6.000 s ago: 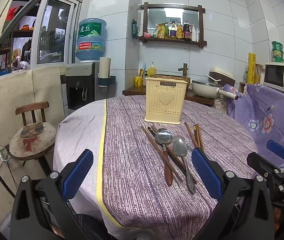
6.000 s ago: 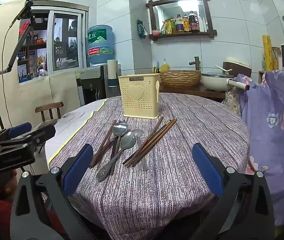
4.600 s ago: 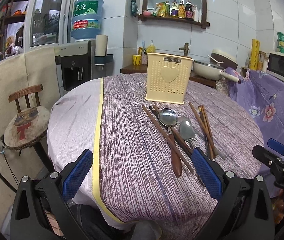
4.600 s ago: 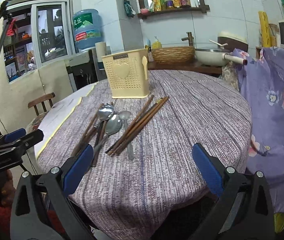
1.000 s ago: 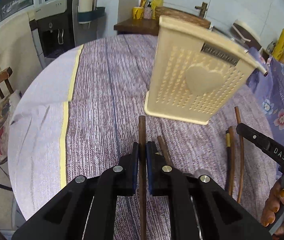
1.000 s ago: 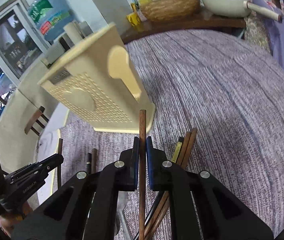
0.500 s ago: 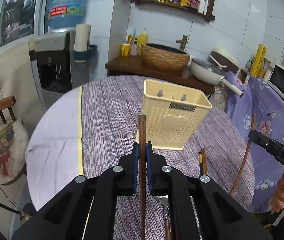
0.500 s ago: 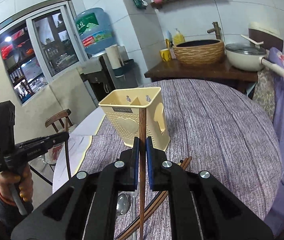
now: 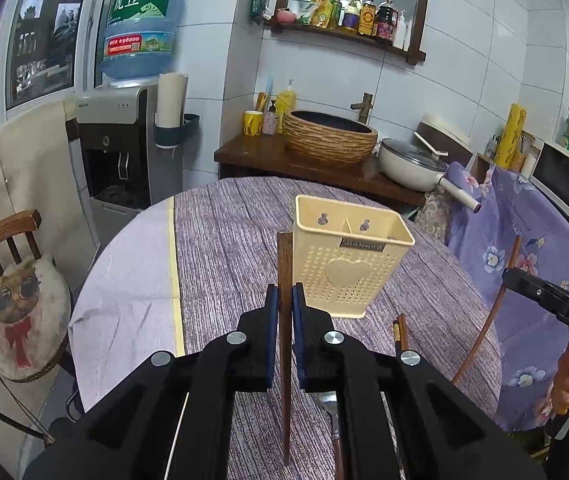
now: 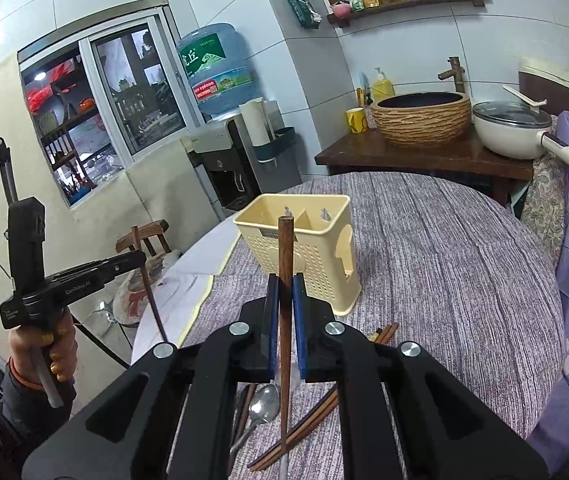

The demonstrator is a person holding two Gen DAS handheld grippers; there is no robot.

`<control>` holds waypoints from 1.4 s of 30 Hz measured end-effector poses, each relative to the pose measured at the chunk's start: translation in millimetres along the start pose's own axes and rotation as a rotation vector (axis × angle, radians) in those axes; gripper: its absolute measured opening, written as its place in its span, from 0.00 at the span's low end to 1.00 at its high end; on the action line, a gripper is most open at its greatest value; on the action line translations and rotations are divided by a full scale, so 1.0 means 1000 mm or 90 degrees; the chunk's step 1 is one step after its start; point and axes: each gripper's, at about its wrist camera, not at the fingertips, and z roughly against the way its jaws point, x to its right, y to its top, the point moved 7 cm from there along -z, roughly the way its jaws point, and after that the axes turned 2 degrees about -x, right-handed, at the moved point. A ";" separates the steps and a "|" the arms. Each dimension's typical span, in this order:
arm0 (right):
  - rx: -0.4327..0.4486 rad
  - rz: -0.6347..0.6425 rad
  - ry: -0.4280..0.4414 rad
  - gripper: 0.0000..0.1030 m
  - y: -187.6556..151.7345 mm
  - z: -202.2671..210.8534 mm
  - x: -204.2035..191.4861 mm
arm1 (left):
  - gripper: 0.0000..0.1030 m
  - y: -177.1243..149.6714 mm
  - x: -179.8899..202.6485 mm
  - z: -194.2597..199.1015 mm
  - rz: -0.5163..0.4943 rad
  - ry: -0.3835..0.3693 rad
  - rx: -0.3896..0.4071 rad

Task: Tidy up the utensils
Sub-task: 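Lift both held chopsticks upright and lower them into the cream holder, then open both tools to release the chopsticks into the holder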

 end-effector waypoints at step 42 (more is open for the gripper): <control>0.087 0.040 -0.166 0.08 0.105 -0.113 0.018 | 0.08 0.088 0.038 -0.093 0.014 0.026 0.031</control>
